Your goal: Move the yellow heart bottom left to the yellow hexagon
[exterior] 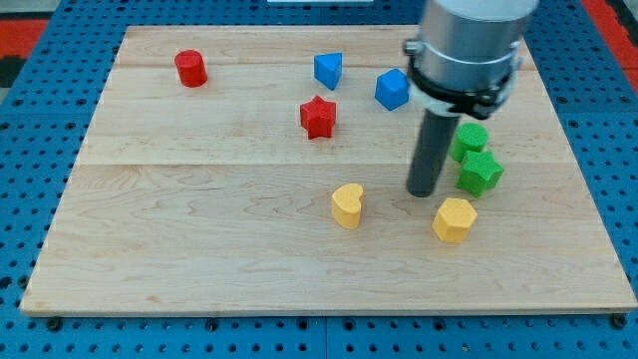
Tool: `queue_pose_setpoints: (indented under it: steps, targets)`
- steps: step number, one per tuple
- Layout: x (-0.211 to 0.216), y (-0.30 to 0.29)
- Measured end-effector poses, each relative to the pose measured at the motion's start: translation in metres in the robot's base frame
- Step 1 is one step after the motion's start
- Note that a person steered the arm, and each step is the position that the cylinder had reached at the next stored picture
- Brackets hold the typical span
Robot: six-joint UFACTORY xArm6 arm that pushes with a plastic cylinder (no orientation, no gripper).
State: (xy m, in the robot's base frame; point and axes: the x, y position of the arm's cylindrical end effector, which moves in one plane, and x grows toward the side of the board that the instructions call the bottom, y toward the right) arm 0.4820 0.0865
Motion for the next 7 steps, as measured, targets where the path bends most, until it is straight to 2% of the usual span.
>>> queue_pose_setpoints:
  steps: [2,5,7]
  targets:
    - [-0.032,-0.022]
    - [-0.019,-0.008]
    - [-0.016,-0.043]
